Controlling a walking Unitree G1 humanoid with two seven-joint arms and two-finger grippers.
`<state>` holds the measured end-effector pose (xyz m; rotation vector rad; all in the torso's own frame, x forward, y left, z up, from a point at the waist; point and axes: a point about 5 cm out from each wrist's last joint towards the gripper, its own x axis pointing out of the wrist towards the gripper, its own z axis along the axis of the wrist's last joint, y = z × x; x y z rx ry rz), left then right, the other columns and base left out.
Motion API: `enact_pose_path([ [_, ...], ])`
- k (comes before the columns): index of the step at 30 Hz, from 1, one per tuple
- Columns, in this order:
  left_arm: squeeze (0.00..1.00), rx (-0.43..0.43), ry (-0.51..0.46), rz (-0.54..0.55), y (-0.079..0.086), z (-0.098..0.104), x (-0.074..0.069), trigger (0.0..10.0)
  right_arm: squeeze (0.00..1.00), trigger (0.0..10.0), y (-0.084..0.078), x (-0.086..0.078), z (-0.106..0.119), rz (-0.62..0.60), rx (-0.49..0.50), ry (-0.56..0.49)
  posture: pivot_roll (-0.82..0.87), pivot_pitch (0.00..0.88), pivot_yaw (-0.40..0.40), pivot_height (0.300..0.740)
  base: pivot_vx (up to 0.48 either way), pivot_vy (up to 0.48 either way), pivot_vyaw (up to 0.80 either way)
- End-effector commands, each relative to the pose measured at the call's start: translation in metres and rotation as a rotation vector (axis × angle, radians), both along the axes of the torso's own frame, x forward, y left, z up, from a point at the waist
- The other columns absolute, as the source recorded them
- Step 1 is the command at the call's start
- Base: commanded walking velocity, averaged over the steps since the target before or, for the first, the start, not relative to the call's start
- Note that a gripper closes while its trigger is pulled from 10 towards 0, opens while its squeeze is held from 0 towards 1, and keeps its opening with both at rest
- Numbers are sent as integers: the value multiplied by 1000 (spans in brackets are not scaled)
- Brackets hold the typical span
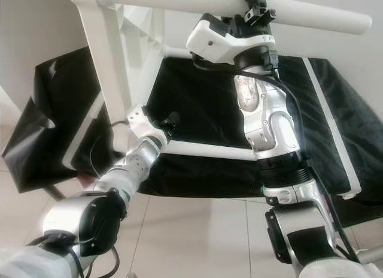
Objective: Building children table
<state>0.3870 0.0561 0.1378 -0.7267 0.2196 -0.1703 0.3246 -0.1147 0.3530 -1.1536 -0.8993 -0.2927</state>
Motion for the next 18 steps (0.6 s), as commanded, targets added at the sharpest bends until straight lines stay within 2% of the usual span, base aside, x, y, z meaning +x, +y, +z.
enact_pose_path([
  [1,0,27,225,158,33,-45,-13,10000,0,0,-14,-24,40,48,156,-151,-161,59,64,740,0,0,0],
  [3,0,56,182,281,62,-30,-3,10000,0,0,-28,-34,56,29,200,-193,-166,63,73,740,0,0,0],
  [4,0,56,182,281,62,-30,-3,10000,0,0,-28,-34,56,29,200,-193,-166,63,73,740,0,0,0],
  [5,0,55,167,332,73,-23,0,10000,0,0,-33,-38,62,22,218,-208,-166,63,73,740,0,0,0],
  [7,0,103,92,432,99,1,10,10000,0,0,-48,-47,73,0,260,-238,-173,72,83,740,0,0,0],
  [10,0,129,61,463,107,10,12,10000,0,0,-52,-50,77,-7,274,-250,-173,72,83,740,0,0,0],
  [12,0,134,-54,587,137,50,21,10000,0,0,-75,-59,89,-43,329,-277,-174,76,79,740,0,0,0],
  [13,0,134,-54,587,137,50,21,10000,0,0,-75,-59,89,-43,329,-277,-174,76,79,740,0,0,0],
  [15,0,126,-194,686,161,97,25,10000,0,0,-95,-64,96,-77,366,-287,-169,78,74,740,0,0,0],
  [16,0,166,-257,726,168,124,26,10000,0,0,-104,-64,97,-95,379,-279,-160,76,61,740,0,0,0],
  [17,0,195,-296,752,171,141,26,10000,0,0,-110,-63,97,-106,387,-274,-156,75,56,740,0,0,0],
  [18,0,195,-296,752,171,141,26,10000,0,0,-110,-63,97,-106,387,-274,-156,75,56,740,0,0,0],
])
